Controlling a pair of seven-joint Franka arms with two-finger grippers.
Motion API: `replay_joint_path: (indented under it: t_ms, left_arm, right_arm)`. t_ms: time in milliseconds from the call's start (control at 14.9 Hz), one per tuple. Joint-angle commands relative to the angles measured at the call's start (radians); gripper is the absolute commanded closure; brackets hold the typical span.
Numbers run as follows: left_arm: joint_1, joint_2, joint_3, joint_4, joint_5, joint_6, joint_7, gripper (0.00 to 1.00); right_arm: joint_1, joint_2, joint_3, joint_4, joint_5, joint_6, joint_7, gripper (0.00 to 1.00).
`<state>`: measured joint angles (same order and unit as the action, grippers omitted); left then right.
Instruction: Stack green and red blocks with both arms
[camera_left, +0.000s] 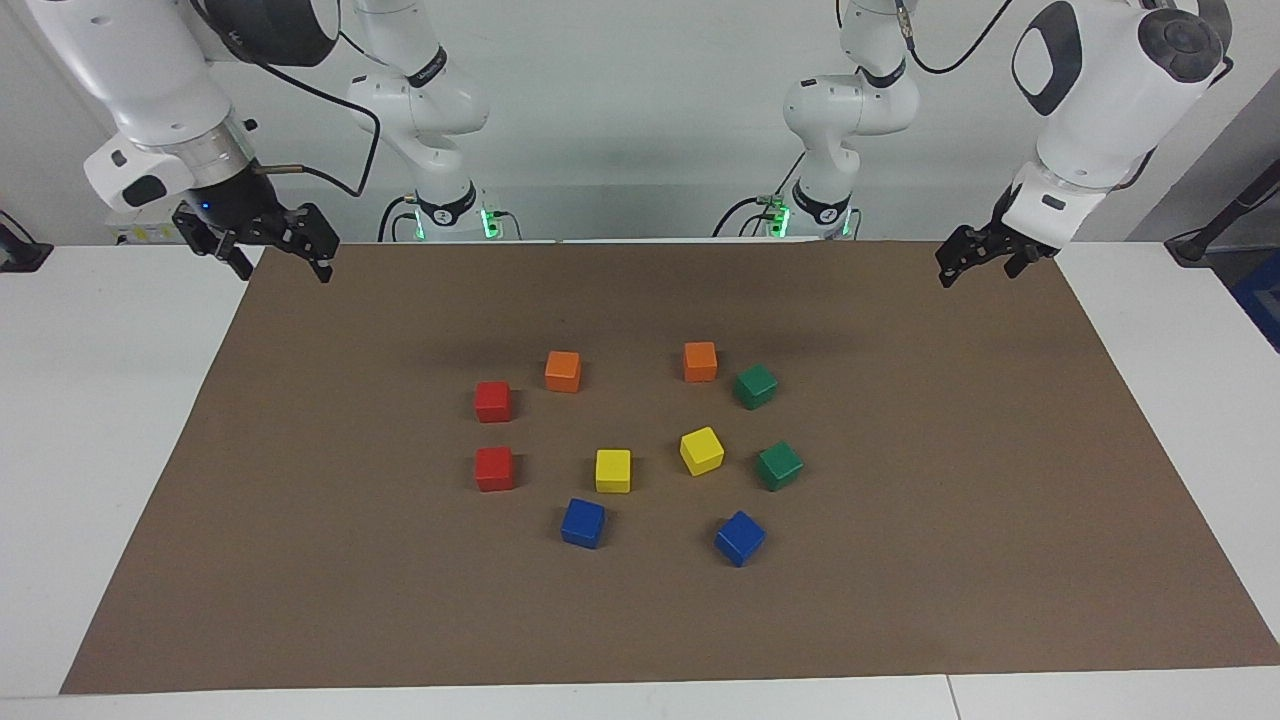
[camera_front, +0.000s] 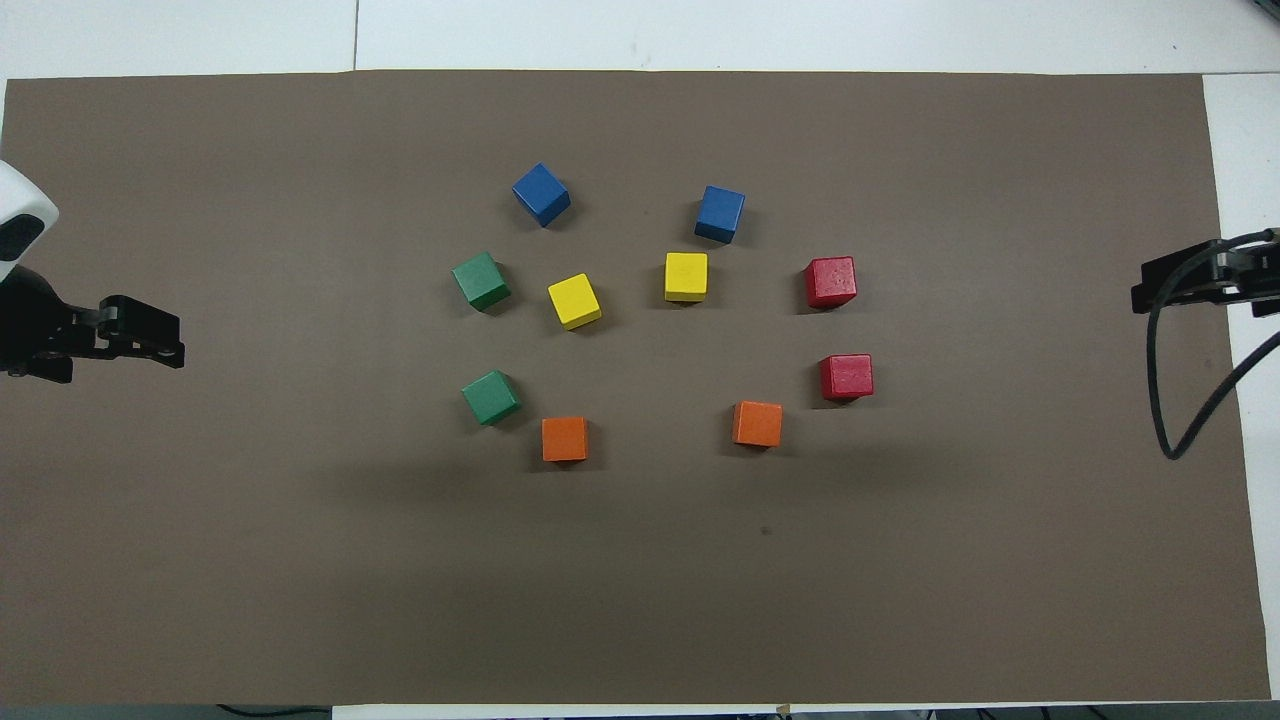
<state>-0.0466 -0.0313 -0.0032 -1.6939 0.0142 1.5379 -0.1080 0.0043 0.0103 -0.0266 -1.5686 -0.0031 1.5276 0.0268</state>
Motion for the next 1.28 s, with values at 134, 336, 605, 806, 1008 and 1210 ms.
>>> replay_joint_path:
  t_ms: [134,336,605,806,1008,1210]
  left_arm:
    - [-0.012,-0.032,-0.009,-0.036,0.015,0.030,-0.005,0.00]
    - [-0.015,-0.036,-0.015,-0.072,0.004,0.117,-0.155,0.00]
    - [-0.131,0.002,-0.021,-0.112,-0.005,0.206,-0.361,0.00]
    - [-0.205,0.037,-0.021,-0.195,-0.006,0.331,-0.491,0.00]
    - [-0.261,0.059,-0.021,-0.326,-0.008,0.491,-0.589,0.00]
    - [-0.308,0.128,-0.021,-0.325,-0.010,0.566,-0.676,0.00]
  right_arm:
    - [0.115,-0.056,0.011,-0.217,0.009,0.175,0.061,0.00]
    - [0.175,-0.043,0.011,-0.277,0.021,0.264,0.145,0.00]
    - [0.214,-0.020,0.011,-0.372,0.023,0.401,0.203,0.00]
    - [0.215,0.008,0.011,-0.401,0.023,0.417,0.205,0.00]
    - [0.215,0.017,0.011,-0.456,0.023,0.491,0.205,0.00]
    - [0.230,0.040,0.011,-0.478,0.023,0.539,0.209,0.00]
